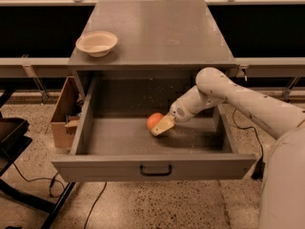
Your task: Place orange into top drawer
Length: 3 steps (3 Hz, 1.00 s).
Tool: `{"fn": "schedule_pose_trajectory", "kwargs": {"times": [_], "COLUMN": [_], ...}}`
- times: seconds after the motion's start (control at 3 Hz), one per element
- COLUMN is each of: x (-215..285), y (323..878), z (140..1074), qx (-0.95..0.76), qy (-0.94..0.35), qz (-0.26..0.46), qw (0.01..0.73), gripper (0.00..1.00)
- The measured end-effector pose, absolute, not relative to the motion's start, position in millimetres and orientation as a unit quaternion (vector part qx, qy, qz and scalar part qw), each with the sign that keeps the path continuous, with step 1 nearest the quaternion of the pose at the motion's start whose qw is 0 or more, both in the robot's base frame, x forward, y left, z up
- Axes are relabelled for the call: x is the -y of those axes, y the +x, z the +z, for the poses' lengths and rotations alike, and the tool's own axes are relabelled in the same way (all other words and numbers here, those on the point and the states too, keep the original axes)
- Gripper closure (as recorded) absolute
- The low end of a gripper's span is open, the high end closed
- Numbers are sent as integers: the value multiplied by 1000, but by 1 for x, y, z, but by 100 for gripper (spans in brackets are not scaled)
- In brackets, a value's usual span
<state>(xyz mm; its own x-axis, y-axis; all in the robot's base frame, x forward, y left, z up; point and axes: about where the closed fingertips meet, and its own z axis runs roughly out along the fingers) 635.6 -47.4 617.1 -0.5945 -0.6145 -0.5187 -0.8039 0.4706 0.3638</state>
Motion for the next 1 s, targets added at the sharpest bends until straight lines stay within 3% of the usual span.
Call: {"fn": "schedule_pose_trajectory", "kwargs": {"times": [0.33,0.67,1.0], "x": [45,45,45], "y": [635,635,635], "z": [613,613,613], "qx": [-843,-843,-843], "qy": [-421,-421,-421], "qz": [297,297,297], "qw": [157,157,157], "gripper": [82,52,29]}}
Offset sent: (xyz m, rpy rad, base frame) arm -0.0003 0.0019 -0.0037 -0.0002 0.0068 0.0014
